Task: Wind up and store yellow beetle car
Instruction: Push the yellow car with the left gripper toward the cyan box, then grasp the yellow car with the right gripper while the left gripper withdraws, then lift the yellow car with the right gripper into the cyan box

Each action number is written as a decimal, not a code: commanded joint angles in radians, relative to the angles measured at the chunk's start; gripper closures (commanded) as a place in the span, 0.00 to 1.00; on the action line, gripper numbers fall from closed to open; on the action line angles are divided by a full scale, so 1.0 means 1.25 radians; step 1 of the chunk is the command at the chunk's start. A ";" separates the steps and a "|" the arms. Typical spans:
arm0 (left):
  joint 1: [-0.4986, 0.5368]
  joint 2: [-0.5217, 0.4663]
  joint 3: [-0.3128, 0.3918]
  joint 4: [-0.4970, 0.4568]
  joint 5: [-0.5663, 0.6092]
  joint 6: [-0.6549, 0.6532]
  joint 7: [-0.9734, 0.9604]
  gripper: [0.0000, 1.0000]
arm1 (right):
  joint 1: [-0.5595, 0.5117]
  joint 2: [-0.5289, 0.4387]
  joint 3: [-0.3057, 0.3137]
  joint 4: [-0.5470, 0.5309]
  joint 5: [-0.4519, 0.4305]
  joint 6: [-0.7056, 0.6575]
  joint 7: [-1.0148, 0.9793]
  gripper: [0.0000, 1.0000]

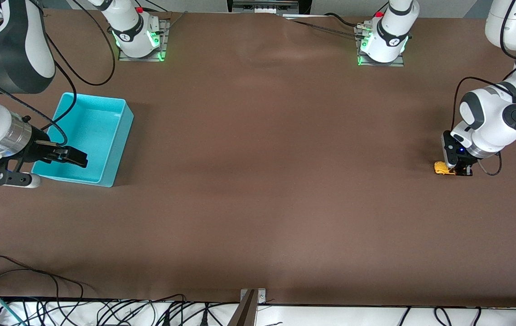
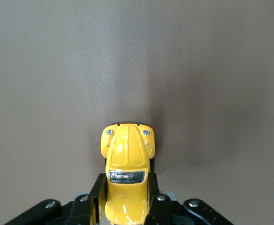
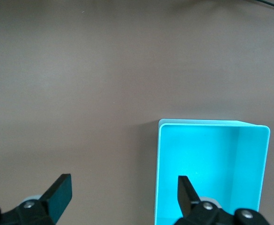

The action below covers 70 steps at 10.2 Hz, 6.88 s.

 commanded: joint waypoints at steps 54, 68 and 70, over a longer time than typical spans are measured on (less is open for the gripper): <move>-0.114 -0.449 -0.078 0.460 -0.003 -0.991 -1.174 0.00 | -0.003 0.206 0.017 -0.387 0.017 0.630 -1.327 1.00; -0.107 -0.384 -0.099 0.535 -0.006 -1.024 -1.347 0.00 | -0.002 -0.280 -0.226 -0.754 -0.026 0.451 -0.899 1.00; -0.113 -0.385 -0.099 0.535 -0.006 -1.024 -1.394 0.00 | -0.002 -0.243 -0.244 -0.828 -0.026 0.567 -0.782 1.00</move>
